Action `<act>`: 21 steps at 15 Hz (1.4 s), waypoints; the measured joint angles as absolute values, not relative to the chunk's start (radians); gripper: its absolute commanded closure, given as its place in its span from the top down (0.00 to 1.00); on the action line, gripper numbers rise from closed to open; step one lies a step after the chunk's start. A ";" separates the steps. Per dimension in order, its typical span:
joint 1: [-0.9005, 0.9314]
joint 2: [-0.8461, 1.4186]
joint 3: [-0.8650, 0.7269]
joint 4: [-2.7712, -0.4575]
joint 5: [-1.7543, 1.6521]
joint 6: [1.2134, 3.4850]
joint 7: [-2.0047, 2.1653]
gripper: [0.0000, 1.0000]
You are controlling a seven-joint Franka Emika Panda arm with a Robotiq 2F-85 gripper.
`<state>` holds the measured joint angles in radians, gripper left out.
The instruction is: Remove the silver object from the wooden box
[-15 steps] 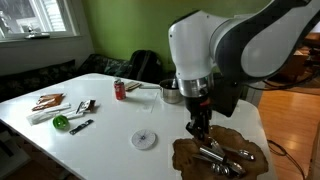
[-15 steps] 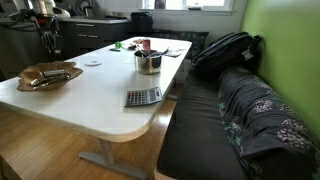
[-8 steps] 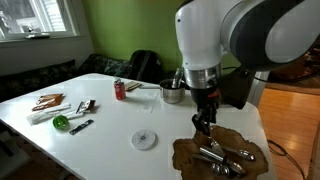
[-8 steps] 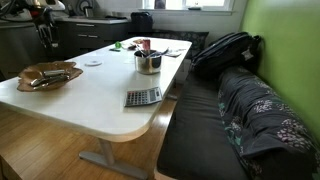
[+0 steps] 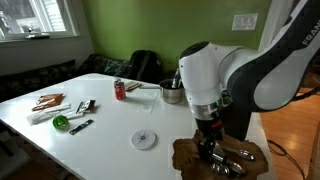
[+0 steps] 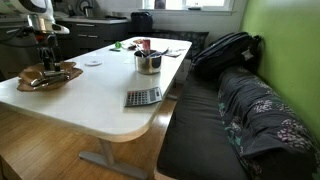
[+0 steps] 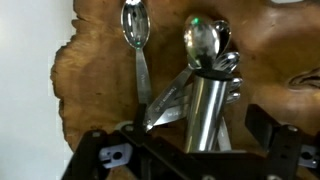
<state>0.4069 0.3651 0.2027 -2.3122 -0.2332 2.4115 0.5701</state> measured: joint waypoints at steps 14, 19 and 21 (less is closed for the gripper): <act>0.432 0.387 0.187 -2.276 -0.222 2.450 0.576 0.11; 0.463 0.237 0.102 -2.307 -0.409 2.464 0.771 0.11; 0.453 0.190 0.062 -2.330 -0.552 2.438 0.877 0.11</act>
<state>0.4533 0.1904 0.0619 -2.3304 -0.5525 2.4380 0.8769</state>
